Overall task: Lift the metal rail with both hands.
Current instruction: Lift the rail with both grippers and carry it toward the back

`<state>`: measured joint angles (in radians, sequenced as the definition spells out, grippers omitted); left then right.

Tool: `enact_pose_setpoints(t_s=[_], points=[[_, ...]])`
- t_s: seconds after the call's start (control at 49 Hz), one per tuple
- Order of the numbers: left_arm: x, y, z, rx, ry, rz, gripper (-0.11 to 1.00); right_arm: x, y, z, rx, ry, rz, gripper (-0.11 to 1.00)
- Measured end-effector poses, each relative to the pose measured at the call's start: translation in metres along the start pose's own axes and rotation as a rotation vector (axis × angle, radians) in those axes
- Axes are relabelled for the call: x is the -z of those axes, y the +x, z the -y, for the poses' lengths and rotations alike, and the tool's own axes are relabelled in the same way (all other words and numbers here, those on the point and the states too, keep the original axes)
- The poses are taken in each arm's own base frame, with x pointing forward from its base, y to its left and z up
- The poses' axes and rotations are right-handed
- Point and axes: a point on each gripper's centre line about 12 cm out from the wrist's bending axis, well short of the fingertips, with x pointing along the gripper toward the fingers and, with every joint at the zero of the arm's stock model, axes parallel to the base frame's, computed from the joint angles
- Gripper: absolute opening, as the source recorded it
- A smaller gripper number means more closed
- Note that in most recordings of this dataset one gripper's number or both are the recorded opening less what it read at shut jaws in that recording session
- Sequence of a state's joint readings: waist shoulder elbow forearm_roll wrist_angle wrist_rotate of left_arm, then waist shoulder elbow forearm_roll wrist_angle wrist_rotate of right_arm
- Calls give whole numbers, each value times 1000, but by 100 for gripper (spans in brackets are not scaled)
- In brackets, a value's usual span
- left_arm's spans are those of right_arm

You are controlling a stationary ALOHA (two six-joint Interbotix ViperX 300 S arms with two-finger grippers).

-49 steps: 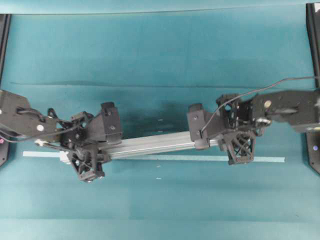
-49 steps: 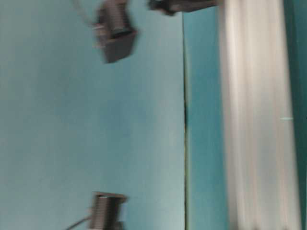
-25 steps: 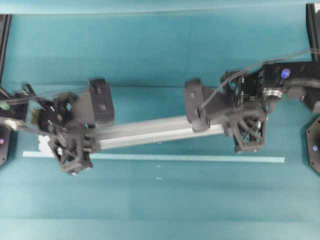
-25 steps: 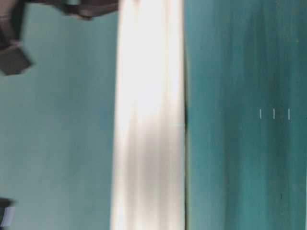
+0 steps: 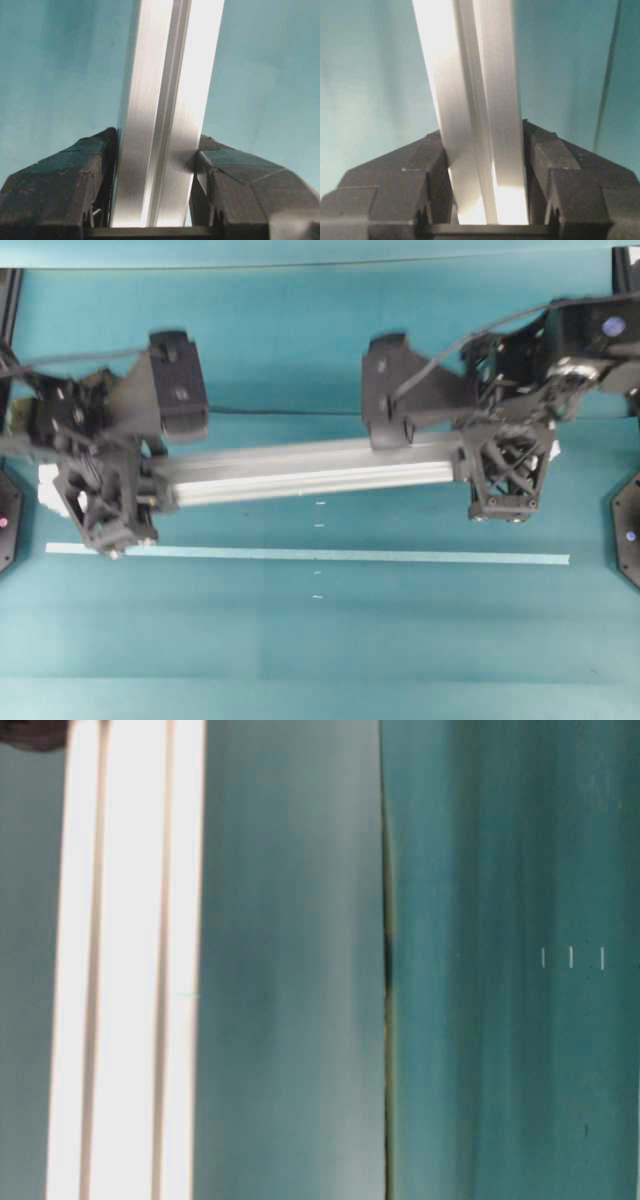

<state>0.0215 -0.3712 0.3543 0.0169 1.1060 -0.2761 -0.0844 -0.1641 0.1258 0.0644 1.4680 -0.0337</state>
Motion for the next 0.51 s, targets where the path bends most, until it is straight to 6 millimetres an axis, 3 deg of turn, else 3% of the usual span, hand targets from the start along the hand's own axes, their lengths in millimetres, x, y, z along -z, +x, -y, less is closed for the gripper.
enact_pose_setpoints(t_s=[0.245,0.51], points=[[-14,-25,-11,-15,57,29,35,-6,-35,-9,-4,83,47,38],[-35,-70,-9,-14,54,67,35,-9,-84,-14,-9,99,126,38]])
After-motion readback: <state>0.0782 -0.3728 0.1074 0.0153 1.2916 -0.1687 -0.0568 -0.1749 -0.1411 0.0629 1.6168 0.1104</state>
